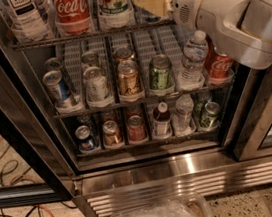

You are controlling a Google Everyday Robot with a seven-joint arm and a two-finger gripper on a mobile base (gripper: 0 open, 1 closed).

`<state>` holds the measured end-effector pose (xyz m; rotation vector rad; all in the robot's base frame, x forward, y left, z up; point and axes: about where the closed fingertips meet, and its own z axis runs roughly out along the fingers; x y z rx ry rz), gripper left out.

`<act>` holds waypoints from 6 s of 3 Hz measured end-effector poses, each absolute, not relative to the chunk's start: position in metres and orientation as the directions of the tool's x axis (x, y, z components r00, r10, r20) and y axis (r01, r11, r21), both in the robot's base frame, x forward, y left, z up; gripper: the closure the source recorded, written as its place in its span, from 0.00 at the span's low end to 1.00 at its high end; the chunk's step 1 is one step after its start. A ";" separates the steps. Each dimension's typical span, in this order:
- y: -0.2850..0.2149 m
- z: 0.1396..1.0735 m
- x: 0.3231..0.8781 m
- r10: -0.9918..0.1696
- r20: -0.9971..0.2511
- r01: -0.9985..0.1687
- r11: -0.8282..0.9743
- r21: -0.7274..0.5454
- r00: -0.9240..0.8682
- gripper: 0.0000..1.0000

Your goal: Pick redbull can from top shelf of fridge

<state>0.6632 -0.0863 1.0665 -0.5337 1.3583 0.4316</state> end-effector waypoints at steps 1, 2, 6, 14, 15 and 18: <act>-0.086 1.067 0.671 -0.012 -0.987 -0.579 0.808 -0.104 0.161 0.35; -0.087 1.068 0.676 -0.006 -0.987 -0.576 0.812 -0.098 0.158 0.41; -0.081 1.068 0.674 -0.012 -0.987 -0.588 0.802 -0.106 0.162 1.00; -0.063 1.083 0.636 -0.084 -0.965 -0.627 0.745 -0.227 0.250 1.00; -0.065 1.088 0.626 -0.084 -0.960 -0.621 0.747 -0.238 0.267 1.00; -0.064 1.088 0.617 -0.087 -0.962 -0.631 0.738 -0.237 0.259 1.00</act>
Offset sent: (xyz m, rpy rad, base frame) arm 0.0219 -0.0069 0.0007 0.0169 0.0149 -0.0208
